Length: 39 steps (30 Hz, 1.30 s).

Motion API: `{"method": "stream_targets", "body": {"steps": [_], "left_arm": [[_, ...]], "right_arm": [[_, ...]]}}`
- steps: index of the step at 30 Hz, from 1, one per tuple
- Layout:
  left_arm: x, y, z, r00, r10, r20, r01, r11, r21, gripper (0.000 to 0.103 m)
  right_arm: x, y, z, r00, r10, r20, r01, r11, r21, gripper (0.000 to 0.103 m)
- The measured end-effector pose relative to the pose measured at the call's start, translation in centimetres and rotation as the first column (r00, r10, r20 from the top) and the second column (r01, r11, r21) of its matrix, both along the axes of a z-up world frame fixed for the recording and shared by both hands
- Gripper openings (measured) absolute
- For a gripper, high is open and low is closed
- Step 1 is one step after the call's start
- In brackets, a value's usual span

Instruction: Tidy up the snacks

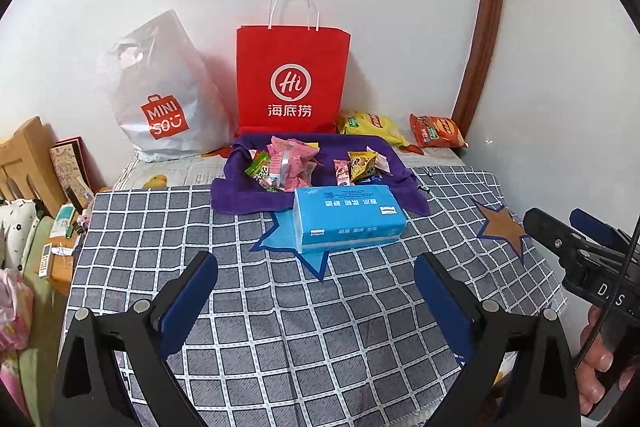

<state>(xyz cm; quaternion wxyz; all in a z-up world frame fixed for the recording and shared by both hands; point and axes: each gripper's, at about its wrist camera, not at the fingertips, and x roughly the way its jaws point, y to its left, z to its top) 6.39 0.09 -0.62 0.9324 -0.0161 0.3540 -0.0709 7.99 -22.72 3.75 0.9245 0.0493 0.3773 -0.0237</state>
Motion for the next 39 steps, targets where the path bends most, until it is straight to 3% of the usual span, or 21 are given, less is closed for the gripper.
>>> {"method": "stream_targets", "body": {"steps": [39], "left_arm": [[-1.02, 0.01, 0.71, 1.0, 0.006, 0.013, -0.006, 1.0, 0.01, 0.099]], "right_arm": [[-0.73, 0.22, 0.09, 1.0, 0.026, 0.006, -0.026, 1.0, -0.006, 0.1]]}}
